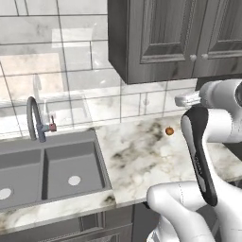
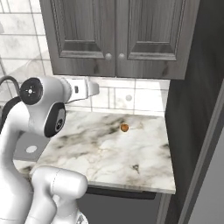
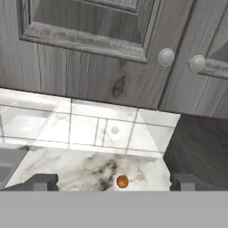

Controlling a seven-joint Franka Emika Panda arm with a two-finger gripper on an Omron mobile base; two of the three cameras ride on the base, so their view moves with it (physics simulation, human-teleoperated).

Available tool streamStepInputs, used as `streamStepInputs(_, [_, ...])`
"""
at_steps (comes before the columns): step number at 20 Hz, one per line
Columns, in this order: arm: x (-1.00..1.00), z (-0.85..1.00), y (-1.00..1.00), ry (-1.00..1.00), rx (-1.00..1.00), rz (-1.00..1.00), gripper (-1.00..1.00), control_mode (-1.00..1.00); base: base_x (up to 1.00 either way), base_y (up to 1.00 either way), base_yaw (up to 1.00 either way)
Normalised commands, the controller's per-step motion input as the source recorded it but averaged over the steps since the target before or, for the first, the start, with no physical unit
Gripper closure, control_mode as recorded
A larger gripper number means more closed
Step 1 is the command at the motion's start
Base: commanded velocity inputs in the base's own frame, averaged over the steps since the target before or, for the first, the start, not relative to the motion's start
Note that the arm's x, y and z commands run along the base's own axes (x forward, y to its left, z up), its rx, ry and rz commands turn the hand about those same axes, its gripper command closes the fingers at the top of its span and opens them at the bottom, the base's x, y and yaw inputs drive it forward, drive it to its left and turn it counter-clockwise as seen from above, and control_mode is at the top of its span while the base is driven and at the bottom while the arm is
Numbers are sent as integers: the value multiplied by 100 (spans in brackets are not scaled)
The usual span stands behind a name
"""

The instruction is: Place the beer on the top shelf of the fridge to keep it out of children's reach, and place the lemon and apple on lower shelves for easy access.

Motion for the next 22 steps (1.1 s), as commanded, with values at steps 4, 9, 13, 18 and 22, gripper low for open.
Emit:
streamStepInputs(4, [41,-59,-35,10,0,-17,-100,-100,0,0,0])
streamStepInputs(9, [42,-77,-40,14,4,-10,-100,-100,0,0,0])
streamStepInputs(13, [32,-87,-33,19,8,-3,-100,-100,0,0,0])
streamStepInputs(18, [22,-71,-18,23,12,0,-100,-100,0,0,0])
streamStepInputs(22, [22,-44,-8,19,16,0,-100,-100,0,0,0])
